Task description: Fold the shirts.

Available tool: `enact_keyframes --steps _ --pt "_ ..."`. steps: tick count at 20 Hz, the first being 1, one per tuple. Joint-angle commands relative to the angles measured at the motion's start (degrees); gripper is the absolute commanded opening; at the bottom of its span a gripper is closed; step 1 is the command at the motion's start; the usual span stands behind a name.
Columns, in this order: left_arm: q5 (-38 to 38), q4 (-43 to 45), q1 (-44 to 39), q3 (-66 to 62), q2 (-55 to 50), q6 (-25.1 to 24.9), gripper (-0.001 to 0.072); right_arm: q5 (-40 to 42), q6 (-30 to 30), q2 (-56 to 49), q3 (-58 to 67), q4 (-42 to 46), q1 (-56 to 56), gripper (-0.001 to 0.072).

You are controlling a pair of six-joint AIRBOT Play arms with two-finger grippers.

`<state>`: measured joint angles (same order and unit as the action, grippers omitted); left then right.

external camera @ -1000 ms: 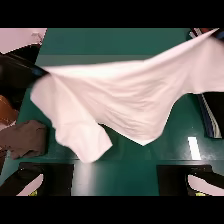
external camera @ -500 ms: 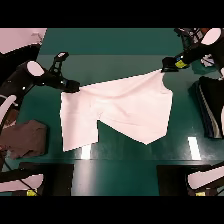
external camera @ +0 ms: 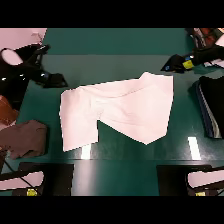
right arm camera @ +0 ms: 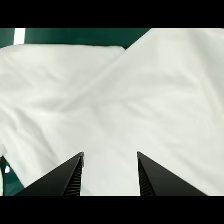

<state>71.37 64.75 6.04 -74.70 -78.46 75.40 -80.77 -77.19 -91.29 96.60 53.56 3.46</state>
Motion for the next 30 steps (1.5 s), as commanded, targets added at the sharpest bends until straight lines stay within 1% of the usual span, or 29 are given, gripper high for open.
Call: enact_keyframes --steps 1,3,5,6,8,10,14,15,16,17,18,19,20,23,25,26,27,28,29,30 --pt "3.45 -0.09 8.04 9.68 4.26 -0.92 0.0537 -1.25 2.78 8.39 -12.22 -4.57 -4.33 0.0384" --pt "0.48 -0.83 10.51 16.57 4.28 -1.81 0.0537 -0.15 3.34 12.63 -18.45 -4.55 -5.35 0.0384" --pt "-3.52 -1.64 11.02 21.53 3.78 -2.47 0.0537 0.83 3.34 15.72 -22.51 -4.55 -5.55 0.0384" --pt "-5.53 -2.60 11.02 23.34 3.58 -2.93 0.0537 1.44 3.34 16.79 -24.02 -4.55 -5.55 0.0385" --pt "-8.74 -6.78 11.02 25.99 3.58 -5.40 0.0537 1.70 3.34 18.32 -26.05 -4.55 -5.55 0.0384" --pt "-10.75 -7.98 10.01 27.36 3.58 -6.45 0.0536 1.66 3.32 18.91 -26.36 -4.55 -5.55 0.0384" --pt "-13.60 -7.96 5.46 27.87 3.58 -6.12 0.0536 0.66 3.30 19.02 -26.34 -4.52 -5.55 0.0384" --pt "-13.86 -7.85 5.07 27.85 3.58 -5.01 0.0535 0.09 3.30 19.02 -26.34 -4.44 -5.55 0.0384" --pt "-13.84 -7.96 5.07 27.87 3.58 -4.72 0.0473 -0.52 3.30 19.02 -26.34 -4.33 -5.57 0.0384" --pt "-13.79 -7.69 5.07 27.87 3.58 -4.74 0.0356 -0.98 3.30 19.02 -26.34 -4.04 -5.55 0.0384" --pt "-13.81 -7.78 5.07 27.85 3.58 -4.72 0.0309 -1.38 3.30 19.02 -26.36 -3.93 -5.55 0.0384" --pt "-13.90 -7.87 5.07 27.80 3.58 -4.72 0.0178 -1.99 3.26 19.02 -26.36 -3.82 -5.57 0.0384" --pt "-13.73 -7.91 5.07 27.47 3.61 -4.74 0.0031 -2.91 2.95 19.02 -26.36 -3.48 -5.57 0.0384" --pt "-11.72 -7.96 5.07 24.76 5.16 -4.74 0.0027 -6.88 -2.03 19.74 -28.20 4.50 -5.60 0.0384" --pt "-11.32 -7.96 5.07 23.21 7.63 -4.96 0.0027 -6.45 -5.27 23.08 -35.17 7.93 -5.81 0.0385" --pt "-11.34 -7.98 5.07 22.67 8.44 -4.98 0.0027 -6.12 -6.40 25.20 -39.91 8.04 -5.81 0.0388" --pt "-11.37 -7.98 5.07 22.23 8.96 -4.98 0.0027 -5.79 -6.88 27.19 -44.68 7.65 -5.79 0.0411" --pt "-11.32 -8.02 5.07 22.01 9.16 -4.98 0.0027 -5.49 -8.35 29.00 -49.37 7.30 -5.35 0.0539" --pt "-11.32 -8.02 5.07 22.03 9.25 -5.01 0.0027 -4.59 -10.21 30.69 -54.12 7.41 -4.44 0.0577" --pt "-11.41 -8.13 5.07 22.03 9.22 -4.98 0.0027 -2.86 -11.85 32.17 -58.49 7.34 -3.08 0.0575"
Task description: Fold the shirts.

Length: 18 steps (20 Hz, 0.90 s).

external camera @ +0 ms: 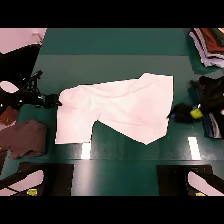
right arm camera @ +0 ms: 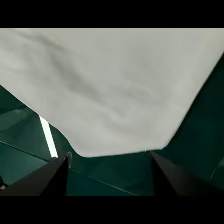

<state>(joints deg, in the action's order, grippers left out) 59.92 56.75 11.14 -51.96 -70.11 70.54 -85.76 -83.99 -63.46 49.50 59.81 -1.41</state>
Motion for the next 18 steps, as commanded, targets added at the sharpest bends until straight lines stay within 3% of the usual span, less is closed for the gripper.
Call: enact_keyframes --steps 1,8,11,12,13,14,18 --pt "-0.07 -0.20 -0.02 -0.70 0.87 -0.13 0.0027 4.61 -6.27 5.51 -14.84 0.46 3.48 0.0571" --pt "0.15 -0.17 -0.02 -0.70 0.87 -0.11 0.0027 21.05 -10.51 1.73 -23.15 -7.91 16.06 0.0497" --pt "0.20 -0.17 -0.02 -0.70 0.90 -0.13 0.0027 25.42 -9.97 -2.91 -20.04 -7.72 20.72 0.0410" --pt "0.48 -0.15 -0.02 -0.72 0.92 -0.11 0.0027 26.25 -9.62 -3.65 -18.51 -6.78 22.16 0.0225" --pt "0.94 0.07 -0.02 -0.74 1.40 -0.11 0.0027 26.12 -9.51 -3.93 -16.92 -5.51 23.12 0.0092" --pt "1.62 0.04 -0.02 -1.22 2.05 -0.09 0.0026 25.40 -9.51 -3.69 -14.95 -3.67 23.78 0.0016" --pt "5.25 0.20 0.46 -8.15 10.01 0.76 0.0026 21.81 -9.51 4.09 -3.80 4.74 20.98 0.0014"
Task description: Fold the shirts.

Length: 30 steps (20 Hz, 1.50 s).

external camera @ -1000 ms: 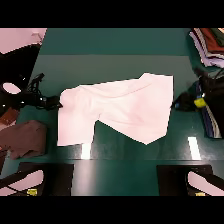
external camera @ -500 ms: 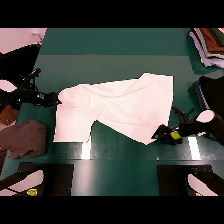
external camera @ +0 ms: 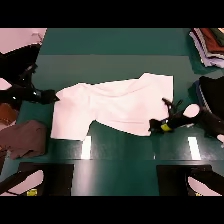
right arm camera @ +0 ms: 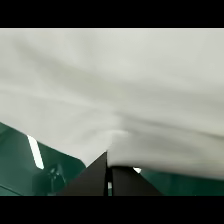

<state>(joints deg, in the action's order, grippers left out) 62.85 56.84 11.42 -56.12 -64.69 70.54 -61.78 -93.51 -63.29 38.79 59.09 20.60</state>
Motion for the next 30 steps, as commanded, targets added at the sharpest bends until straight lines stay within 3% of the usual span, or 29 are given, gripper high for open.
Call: enact_keyframes --steps 1,4,10,17,21,26,30 --pt "3.08 0.07 0.17 -6.93 7.32 1.62 0.0027 -2.95 0.09 6.49 10.82 7.39 -2.82 0.0014" --pt "4.68 -0.26 0.17 -18.45 15.87 3.93 0.0027 -4.66 2.51 13.88 25.05 11.47 -9.53 0.0013" --pt "4.76 -0.31 0.15 -45.55 24.98 10.86 0.0026 -5.49 8.92 22.18 49.75 11.45 -19.82 0.0013" --pt "4.81 -0.31 0.17 -66.69 24.87 16.96 0.0024 -15.98 11.15 18.80 73.02 11.37 -27.34 0.0012" --pt "9.31 -0.33 0.17 -63.80 22.38 18.21 0.0024 -24.61 11.06 9.70 83.19 11.04 -25.18 0.0011" --pt "16.70 -0.48 0.15 -47.95 10.58 16.90 0.0024 -27.36 8.90 -1.22 69.68 15.67 -17.31 0.0012" --pt "16.13 0.26 -2.86 -35.08 -4.74 13.90 0.0025 -27.45 8.72 -13.40 60.35 16.11 -16.98 0.0012"
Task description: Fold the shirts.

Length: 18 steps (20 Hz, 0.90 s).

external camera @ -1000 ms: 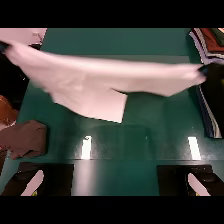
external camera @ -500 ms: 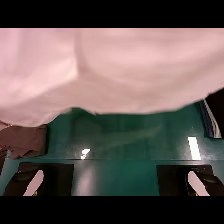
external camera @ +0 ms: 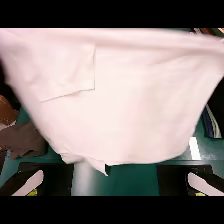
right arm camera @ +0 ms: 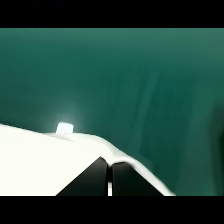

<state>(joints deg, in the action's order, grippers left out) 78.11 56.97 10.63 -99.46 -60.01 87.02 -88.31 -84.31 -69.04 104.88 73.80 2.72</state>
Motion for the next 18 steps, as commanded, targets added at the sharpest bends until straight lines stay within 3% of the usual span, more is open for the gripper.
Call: enact_keyframes --steps 1,4,7,11,13,18 --pt "-0.76 0.55 -4.00 10.19 -13.68 -3.89 0.0025 0.63 -0.48 -11.15 -6.88 1.33 0.90 0.0012" --pt "-10.27 4.39 -9.49 10.93 -27.15 -4.96 0.0025 4.37 -0.04 -21.90 -5.14 1.22 0.90 0.0012" --pt "-18.08 4.04 -9.35 6.03 -36.35 -4.90 0.0025 8.00 -0.04 -31.43 2.32 1.25 0.79 0.0012" --pt "-25.16 4.09 -9.29 0.96 -38.62 -4.98 0.0026 10.58 0.02 -38.64 11.87 1.29 0.74 0.0012" --pt "-22.77 5.01 -9.29 -0.81 -38.60 -5.03 0.0027 11.69 2.08 -38.77 12.33 1.38 0.63 0.0012" --pt "-2.97 7.72 -10.27 -0.63 -38.42 -4.98 0.0025 9.29 4.24 -31.87 -0.22 4.81 0.28 0.0011"
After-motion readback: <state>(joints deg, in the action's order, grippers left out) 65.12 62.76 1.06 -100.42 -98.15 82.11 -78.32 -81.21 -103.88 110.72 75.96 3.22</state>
